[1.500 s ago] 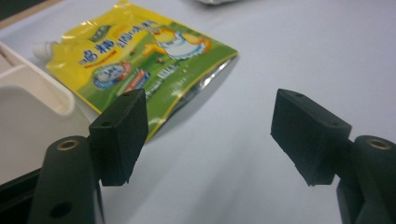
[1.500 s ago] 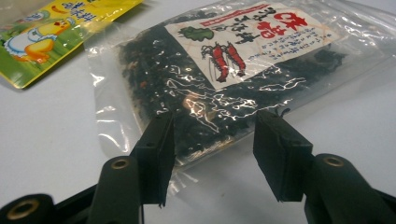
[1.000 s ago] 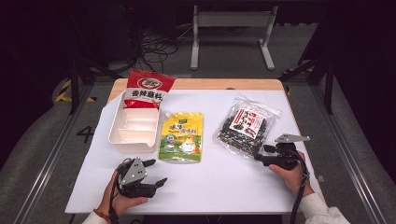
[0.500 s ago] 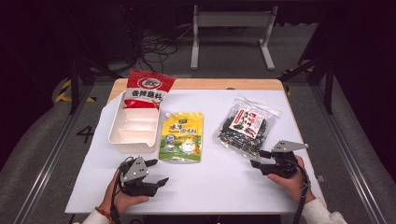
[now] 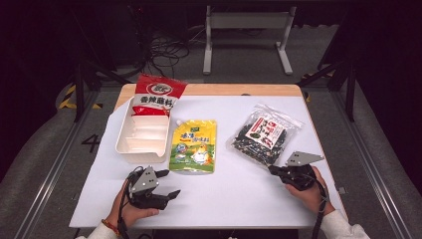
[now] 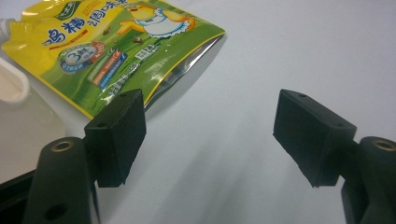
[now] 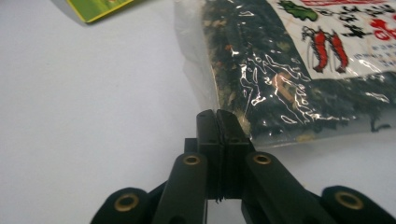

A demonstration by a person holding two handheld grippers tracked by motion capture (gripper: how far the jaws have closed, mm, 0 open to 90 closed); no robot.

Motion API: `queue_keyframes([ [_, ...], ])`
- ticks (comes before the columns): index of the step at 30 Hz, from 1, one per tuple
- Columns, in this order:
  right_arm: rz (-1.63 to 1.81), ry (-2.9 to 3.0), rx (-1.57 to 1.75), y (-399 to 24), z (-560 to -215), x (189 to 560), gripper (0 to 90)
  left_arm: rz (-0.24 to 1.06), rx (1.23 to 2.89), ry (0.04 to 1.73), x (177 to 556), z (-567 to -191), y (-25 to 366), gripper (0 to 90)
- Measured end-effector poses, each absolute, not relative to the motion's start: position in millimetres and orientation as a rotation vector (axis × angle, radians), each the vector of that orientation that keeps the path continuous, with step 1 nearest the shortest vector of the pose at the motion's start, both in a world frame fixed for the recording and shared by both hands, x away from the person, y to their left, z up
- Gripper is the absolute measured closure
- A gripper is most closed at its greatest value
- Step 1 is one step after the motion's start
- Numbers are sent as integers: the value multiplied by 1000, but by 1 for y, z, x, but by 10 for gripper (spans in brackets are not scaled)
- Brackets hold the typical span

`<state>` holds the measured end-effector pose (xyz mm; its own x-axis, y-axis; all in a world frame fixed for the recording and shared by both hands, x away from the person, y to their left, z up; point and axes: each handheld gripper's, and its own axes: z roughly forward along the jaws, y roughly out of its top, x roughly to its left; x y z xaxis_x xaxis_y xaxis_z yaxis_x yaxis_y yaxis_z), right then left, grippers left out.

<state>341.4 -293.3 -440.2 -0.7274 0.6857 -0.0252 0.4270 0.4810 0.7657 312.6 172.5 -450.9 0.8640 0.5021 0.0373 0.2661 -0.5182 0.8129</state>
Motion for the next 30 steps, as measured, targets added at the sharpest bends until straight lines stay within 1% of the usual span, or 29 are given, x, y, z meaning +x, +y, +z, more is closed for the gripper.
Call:
queue_keyframes([
  [8,1155,2496,851,-293,-438,325,900,318,2146,546,314,-452,171,260],
  [11,1144,2546,793,-293,-438,311,900,314,2148,544,313,-452,170,259],
  [12,1153,2577,755,-293,-438,300,900,312,2146,541,313,-452,171,258],
  [13,1153,2577,755,-293,-438,300,900,312,2146,541,313,-452,171,258],
  [17,1150,2619,708,-297,-438,279,890,307,2140,546,313,-451,171,257],
  [18,1160,2623,709,-300,-437,276,812,308,2141,545,313,-451,171,257],
  [20,1189,2561,760,-306,-433,273,595,304,2133,546,314,-451,169,255],
  [21,1225,2535,780,-311,-429,273,572,303,2133,545,315,-451,169,255],
  [22,1269,2467,837,-320,-422,273,469,308,2139,540,315,-450,168,253],
  [25,1298,2391,905,-331,-415,277,451,294,2138,544,315,-451,167,253],
  [26,1288,2330,960,-337,-412,281,398,292,2141,544,315,-452,166,253],
  [28,1272,2257,1054,-347,-411,290,386,275,2134,543,315,-451,164,253],
  [30,1233,2192,1172,-358,-414,305,333,256,2126,528,316,-450,159,252],
])
